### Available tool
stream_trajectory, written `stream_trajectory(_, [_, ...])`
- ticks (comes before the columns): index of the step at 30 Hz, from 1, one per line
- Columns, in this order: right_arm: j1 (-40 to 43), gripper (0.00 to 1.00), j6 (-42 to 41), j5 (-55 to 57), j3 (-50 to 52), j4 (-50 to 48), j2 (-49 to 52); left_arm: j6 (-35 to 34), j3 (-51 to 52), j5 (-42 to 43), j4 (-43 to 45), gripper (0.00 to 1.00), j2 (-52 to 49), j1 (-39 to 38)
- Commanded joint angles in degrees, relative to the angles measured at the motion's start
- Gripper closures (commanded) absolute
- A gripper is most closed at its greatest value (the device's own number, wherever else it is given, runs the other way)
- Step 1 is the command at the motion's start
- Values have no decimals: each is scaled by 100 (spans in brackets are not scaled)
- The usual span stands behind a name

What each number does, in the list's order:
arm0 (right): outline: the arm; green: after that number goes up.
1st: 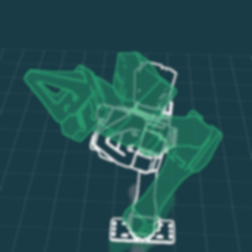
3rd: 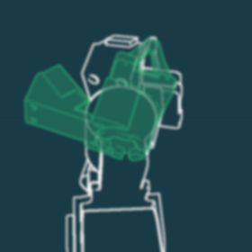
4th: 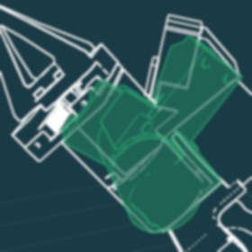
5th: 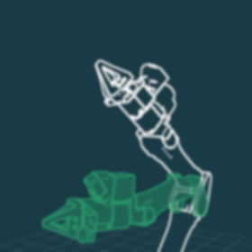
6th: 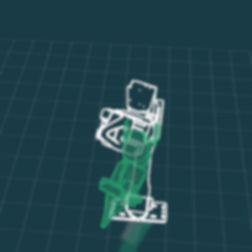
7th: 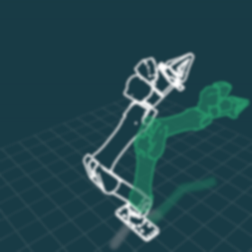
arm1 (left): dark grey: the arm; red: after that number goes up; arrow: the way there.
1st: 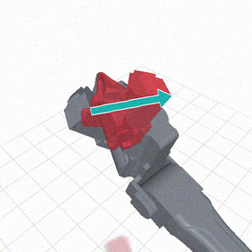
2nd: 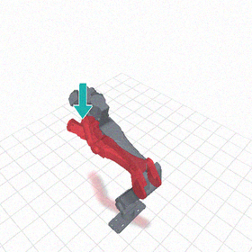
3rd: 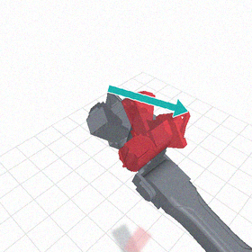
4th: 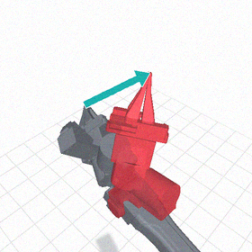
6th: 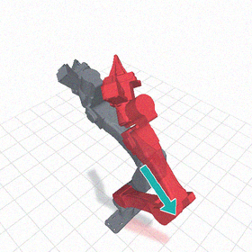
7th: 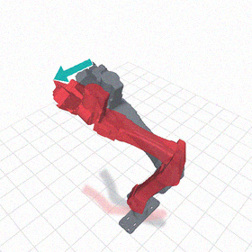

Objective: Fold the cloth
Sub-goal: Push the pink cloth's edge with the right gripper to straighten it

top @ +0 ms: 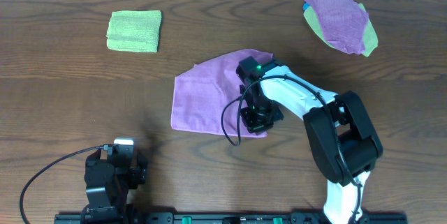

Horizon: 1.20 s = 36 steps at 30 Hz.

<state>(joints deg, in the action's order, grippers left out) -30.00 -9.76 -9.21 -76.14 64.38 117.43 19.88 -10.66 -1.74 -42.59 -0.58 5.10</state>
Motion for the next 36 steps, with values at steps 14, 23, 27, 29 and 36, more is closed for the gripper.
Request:
stream_trajectory(14, [-42, 98, -785, 769, 44, 468, -258, -17, 114, -15, -85, 5, 37, 13])
stream_trajectory(23, [-72, 98, -756, 728, 37, 538, -1508, -17, 114, -15, -83, 5, 37, 13])
stream_trajectory(27, [-133, 99, -595, 726, 39, 232, -2017, -17, 114, -15, -83, 5, 37, 13])
stream_trajectory(29, [-221, 99, -476, 726, 39, -149, -2114, -17, 114, -15, -85, 5, 37, 13])
stream_trajectory(36, [-378, 98, -345, 1180, 79, -1010, -2116, -17, 114, -15, -85, 5, 37, 13])
